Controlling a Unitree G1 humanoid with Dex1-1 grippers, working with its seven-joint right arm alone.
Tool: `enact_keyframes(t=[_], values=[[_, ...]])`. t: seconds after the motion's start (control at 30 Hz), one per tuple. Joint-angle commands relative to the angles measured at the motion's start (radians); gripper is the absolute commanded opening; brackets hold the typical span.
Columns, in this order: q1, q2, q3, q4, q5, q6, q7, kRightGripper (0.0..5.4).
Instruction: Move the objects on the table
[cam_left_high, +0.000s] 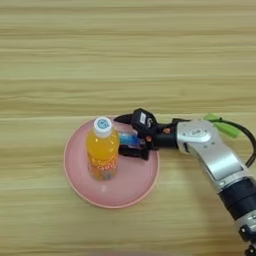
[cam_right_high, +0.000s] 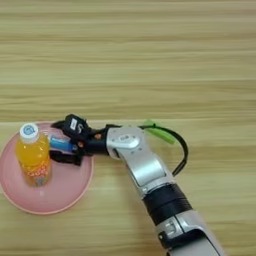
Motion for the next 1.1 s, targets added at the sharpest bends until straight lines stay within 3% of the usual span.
enact_keyframes(t=[0.03,0.4,0.9,1.1], values=[[-0.079,-0.018,-0.053,-0.067,0.025,-0.029,-0.032,4.27],[-0.093,-0.021,-0.118,-0.128,0.055,-0.041,-0.045,5.38],[-0.096,-0.020,-0.210,-0.293,0.239,-0.010,-0.028,5.38],[-0.076,-0.018,-0.229,-0.441,0.348,0.044,-0.017,5.38]])
